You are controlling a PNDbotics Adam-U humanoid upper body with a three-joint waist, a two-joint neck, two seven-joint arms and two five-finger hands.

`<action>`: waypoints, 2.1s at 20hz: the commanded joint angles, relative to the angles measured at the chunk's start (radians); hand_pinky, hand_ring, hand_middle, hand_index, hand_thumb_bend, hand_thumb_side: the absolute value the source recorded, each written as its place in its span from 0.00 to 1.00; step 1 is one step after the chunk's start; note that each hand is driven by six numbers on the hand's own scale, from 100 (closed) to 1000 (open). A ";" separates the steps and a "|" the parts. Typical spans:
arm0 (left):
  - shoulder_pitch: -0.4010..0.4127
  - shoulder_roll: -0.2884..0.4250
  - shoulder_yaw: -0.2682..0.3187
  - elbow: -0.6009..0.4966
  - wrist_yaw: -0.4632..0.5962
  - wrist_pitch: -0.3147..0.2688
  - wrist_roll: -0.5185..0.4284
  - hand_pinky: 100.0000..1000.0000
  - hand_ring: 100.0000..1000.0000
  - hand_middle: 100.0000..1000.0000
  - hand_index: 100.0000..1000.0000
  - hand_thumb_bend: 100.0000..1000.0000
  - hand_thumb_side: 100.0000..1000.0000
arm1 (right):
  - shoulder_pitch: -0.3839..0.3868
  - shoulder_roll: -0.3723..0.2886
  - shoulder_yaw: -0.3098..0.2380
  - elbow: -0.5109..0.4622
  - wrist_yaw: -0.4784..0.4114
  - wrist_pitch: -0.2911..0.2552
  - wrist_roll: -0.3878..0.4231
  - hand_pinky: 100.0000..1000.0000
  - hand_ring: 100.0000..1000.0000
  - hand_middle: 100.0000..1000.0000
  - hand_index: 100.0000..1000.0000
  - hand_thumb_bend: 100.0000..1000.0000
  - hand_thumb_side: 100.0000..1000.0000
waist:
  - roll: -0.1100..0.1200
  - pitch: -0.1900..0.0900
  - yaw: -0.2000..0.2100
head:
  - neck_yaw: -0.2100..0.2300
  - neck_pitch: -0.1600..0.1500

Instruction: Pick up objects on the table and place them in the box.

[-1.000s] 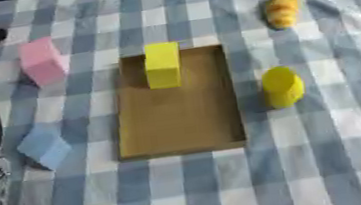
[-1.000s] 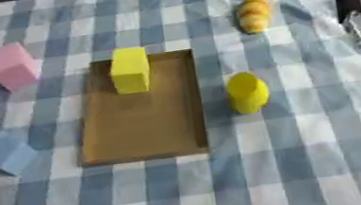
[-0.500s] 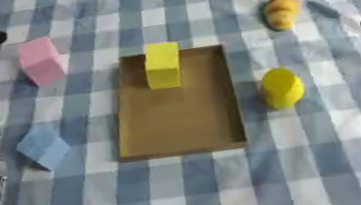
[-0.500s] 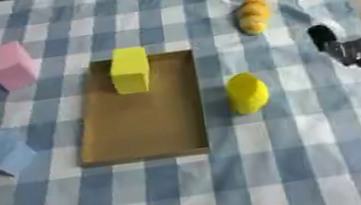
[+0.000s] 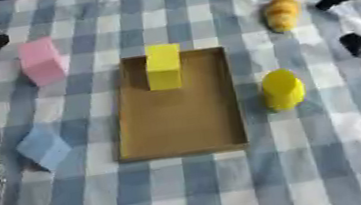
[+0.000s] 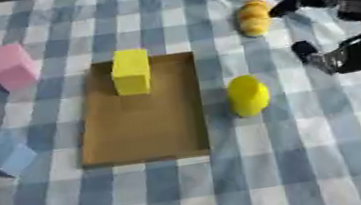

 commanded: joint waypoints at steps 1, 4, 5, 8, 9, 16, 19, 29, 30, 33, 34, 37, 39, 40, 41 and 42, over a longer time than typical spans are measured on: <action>-0.013 0.021 -0.003 -0.018 0.005 -0.001 -0.007 0.91 0.69 0.63 0.84 0.00 0.72 | -0.029 0.006 0.014 0.028 0.028 0.000 0.015 0.81 0.81 0.78 0.92 0.00 0.44 | 0.002 -0.020 0.002 | -0.007 -0.013; -0.015 0.020 -0.005 -0.018 0.006 0.000 -0.009 0.91 0.69 0.63 0.84 0.00 0.72 | -0.039 0.027 0.040 0.053 0.049 0.002 0.032 0.82 0.82 0.79 0.93 0.00 0.51 | 0.005 -0.019 0.004 | -0.010 -0.015; -0.016 0.020 -0.006 -0.018 0.006 0.000 -0.010 0.91 0.69 0.63 0.84 0.00 0.72 | -0.040 0.033 0.048 0.060 0.054 0.003 0.038 0.82 0.82 0.80 0.93 0.00 0.52 | 0.005 -0.019 0.004 | -0.011 -0.015; -0.016 0.019 -0.007 -0.018 0.007 0.001 -0.011 0.91 0.69 0.63 0.84 0.00 0.72 | -0.038 0.045 0.062 0.069 0.069 0.005 0.049 0.82 0.83 0.80 0.94 0.00 0.54 | 0.006 -0.018 0.005 | -0.011 -0.017; -0.016 0.019 -0.008 -0.018 0.007 0.001 -0.012 0.91 0.69 0.63 0.84 0.00 0.72 | -0.034 0.048 0.065 0.069 0.073 0.007 0.051 0.82 0.83 0.81 0.94 0.00 0.55 | 0.006 -0.018 0.005 | -0.011 -0.017; -0.018 0.017 -0.012 -0.018 0.009 0.003 -0.017 0.91 0.69 0.63 0.84 0.00 0.72 | -0.015 0.065 0.075 0.079 0.089 0.036 0.033 0.83 0.83 0.81 0.95 0.00 0.55 | 0.006 -0.017 0.005 | -0.004 -0.020; -0.018 0.016 -0.013 -0.018 0.009 0.004 -0.018 0.91 0.69 0.63 0.84 0.00 0.72 | -0.014 0.079 0.082 0.093 0.096 0.040 0.032 0.84 0.83 0.82 0.97 0.00 0.48 | 0.007 -0.016 0.006 | -0.003 -0.022; -0.018 0.013 -0.015 -0.018 0.010 0.006 -0.021 0.91 0.69 0.63 0.84 0.00 0.72 | -0.005 0.102 0.085 0.082 0.072 0.054 0.075 0.87 0.84 0.80 0.97 0.00 0.29 | 0.009 -0.011 0.006 | 0.000 -0.023; -0.018 0.013 -0.015 -0.018 0.010 0.006 -0.022 0.91 0.69 0.63 0.84 0.00 0.72 | -0.004 0.103 0.086 0.078 0.070 0.053 0.079 0.87 0.84 0.80 0.97 0.00 0.30 | 0.009 -0.011 0.006 | 0.000 -0.023; -0.018 0.013 -0.015 -0.018 0.010 0.006 -0.022 0.91 0.69 0.63 0.84 0.00 0.73 | -0.005 0.103 0.089 0.065 0.065 0.045 0.093 0.87 0.84 0.80 0.97 0.00 0.43 | 0.009 -0.010 0.006 | 0.001 -0.024; -0.018 0.013 -0.016 -0.018 0.011 0.007 -0.022 0.91 0.69 0.63 0.84 0.00 0.72 | -0.006 0.105 0.090 0.063 0.066 0.044 0.096 0.87 0.84 0.80 0.97 0.00 0.44 | 0.009 -0.010 0.006 | 0.000 -0.025; -0.019 0.011 -0.017 -0.018 0.011 0.007 -0.024 0.91 0.69 0.63 0.84 0.00 0.72 | -0.012 0.113 0.099 0.071 0.076 0.041 0.105 0.87 0.84 0.81 0.96 0.00 0.49 | 0.008 -0.010 0.008 | -0.002 -0.027; -0.020 0.011 -0.017 -0.018 0.012 0.007 -0.024 0.91 0.69 0.63 0.84 0.00 0.73 | -0.016 0.120 0.107 0.078 0.082 0.035 0.113 0.87 0.84 0.81 0.96 0.00 0.53 | 0.008 -0.010 0.009 | -0.003 -0.028; -0.020 0.011 -0.017 -0.018 0.012 0.007 -0.024 0.91 0.69 0.63 0.84 0.00 0.73 | -0.019 0.123 0.110 0.082 0.086 0.032 0.116 0.87 0.85 0.81 0.96 0.00 0.53 | 0.008 -0.009 0.010 | -0.004 -0.029; -0.020 0.010 -0.017 -0.018 0.012 0.007 -0.024 0.91 0.69 0.63 0.84 0.00 0.72 | -0.021 0.126 0.113 0.087 0.093 0.030 0.118 0.87 0.85 0.81 0.96 0.00 0.54 | 0.007 -0.008 0.010 | -0.005 -0.030; -0.020 0.010 -0.018 -0.018 0.012 0.007 -0.025 0.91 0.69 0.63 0.84 0.00 0.73 | -0.023 0.129 0.115 0.093 0.102 0.027 0.120 0.87 0.85 0.81 0.96 0.00 0.57 | 0.007 -0.008 0.011 | -0.005 -0.030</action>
